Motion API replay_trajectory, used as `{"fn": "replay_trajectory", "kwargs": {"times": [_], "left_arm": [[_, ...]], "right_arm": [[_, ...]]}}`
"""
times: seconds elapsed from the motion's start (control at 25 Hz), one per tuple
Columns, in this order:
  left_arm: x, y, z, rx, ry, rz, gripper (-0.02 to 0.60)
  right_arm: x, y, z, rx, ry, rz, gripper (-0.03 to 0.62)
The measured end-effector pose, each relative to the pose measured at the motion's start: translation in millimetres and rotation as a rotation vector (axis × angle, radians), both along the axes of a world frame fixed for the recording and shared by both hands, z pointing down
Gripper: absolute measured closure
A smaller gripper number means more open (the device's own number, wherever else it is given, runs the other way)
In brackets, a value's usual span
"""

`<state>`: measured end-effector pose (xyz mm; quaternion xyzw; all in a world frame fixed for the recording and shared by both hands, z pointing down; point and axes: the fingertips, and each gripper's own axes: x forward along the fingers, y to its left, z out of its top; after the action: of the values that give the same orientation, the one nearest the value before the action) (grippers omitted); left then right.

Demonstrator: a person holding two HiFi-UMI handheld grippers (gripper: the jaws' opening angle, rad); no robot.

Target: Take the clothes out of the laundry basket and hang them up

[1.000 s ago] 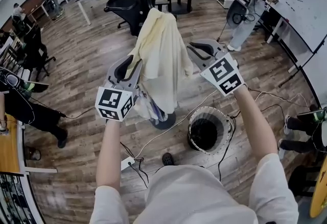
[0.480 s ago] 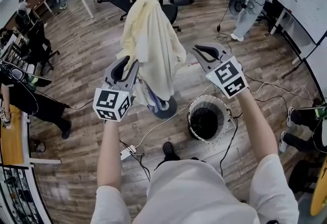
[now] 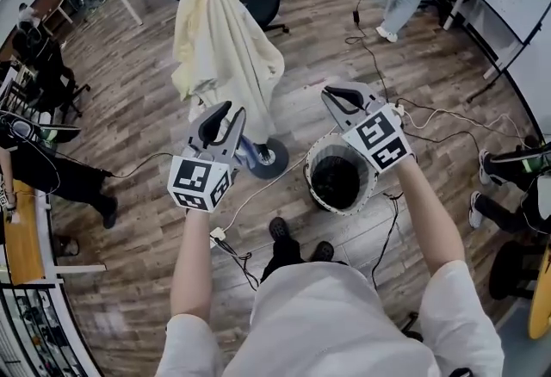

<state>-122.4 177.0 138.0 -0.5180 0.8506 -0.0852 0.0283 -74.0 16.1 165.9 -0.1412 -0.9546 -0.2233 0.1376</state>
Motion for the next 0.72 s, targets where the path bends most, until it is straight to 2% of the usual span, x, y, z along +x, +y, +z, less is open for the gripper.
{"fn": "replay_trajectory", "kwargs": {"times": [0.4, 0.56, 0.72], "left_arm": [[69.0, -47.9, 46.5, -0.012, 0.086, 0.120, 0.504], [88.7, -68.6, 49.1, 0.004, 0.103, 0.163, 0.517], [107.1, -85.9, 52.4, 0.041, 0.152, 0.202, 0.525]], "right_arm": [[65.2, -14.6, 33.2, -0.067, 0.019, 0.080, 0.586], [89.3, -26.7, 34.1, -0.087, 0.010, 0.118, 0.586], [109.8, -41.0, 39.0, -0.105, -0.006, 0.158, 0.586]]}}
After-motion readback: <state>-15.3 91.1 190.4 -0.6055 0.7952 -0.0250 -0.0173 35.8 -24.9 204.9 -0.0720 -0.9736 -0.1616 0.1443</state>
